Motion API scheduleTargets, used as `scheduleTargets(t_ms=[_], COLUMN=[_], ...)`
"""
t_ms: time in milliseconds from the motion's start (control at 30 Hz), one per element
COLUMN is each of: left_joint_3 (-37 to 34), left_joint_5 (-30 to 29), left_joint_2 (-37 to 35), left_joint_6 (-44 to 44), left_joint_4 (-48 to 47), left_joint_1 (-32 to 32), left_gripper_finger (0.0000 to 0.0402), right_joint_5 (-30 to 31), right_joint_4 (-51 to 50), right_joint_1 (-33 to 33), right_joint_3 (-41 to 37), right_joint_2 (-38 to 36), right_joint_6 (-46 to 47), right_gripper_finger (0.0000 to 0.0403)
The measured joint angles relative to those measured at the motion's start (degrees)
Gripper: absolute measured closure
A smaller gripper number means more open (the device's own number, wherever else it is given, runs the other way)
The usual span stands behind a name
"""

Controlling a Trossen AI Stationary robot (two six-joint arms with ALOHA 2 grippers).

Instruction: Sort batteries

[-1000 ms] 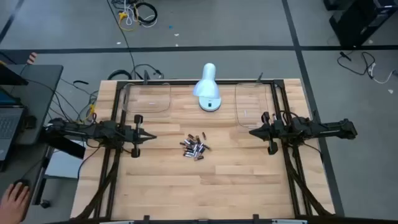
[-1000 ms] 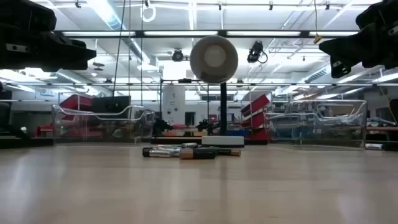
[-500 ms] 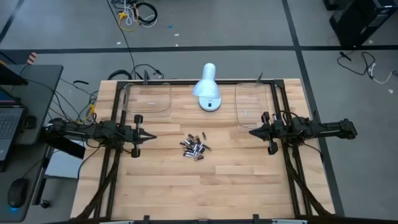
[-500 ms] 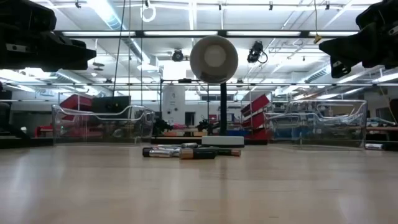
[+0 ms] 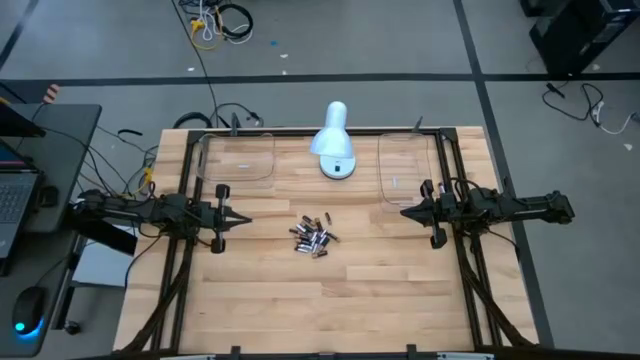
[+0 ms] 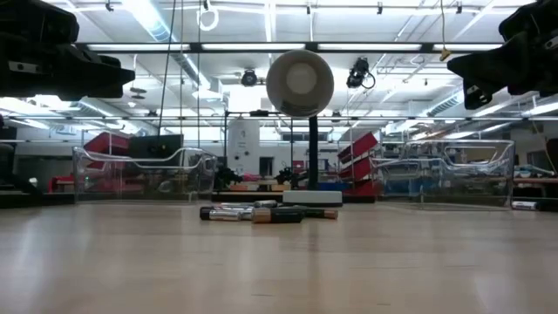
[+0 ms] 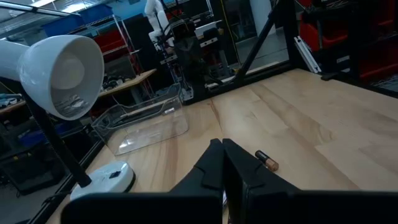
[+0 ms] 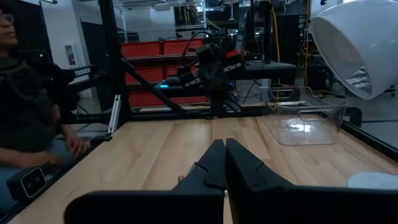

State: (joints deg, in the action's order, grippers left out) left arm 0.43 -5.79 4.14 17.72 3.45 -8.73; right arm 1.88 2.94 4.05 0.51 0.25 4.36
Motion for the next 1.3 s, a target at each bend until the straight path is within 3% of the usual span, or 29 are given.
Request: scheduleTargets(t_ms=[1300], left_joint_3=[-0.01], left_joint_5=[0.03], left_joint_2=[-0.02], left_joint_6=[0.00], left_joint_4=[1.31], left_joint_1=[0.00], left_gripper_finger=[0.0400], right_joint_5=[0.01], right_joint_4=[0.00], right_joint_1=[-0.02], right_joint_3=[0.00], right_joint_2=[0.00], right_joint_6=[0.00], right_gripper_finger=[0.0402])
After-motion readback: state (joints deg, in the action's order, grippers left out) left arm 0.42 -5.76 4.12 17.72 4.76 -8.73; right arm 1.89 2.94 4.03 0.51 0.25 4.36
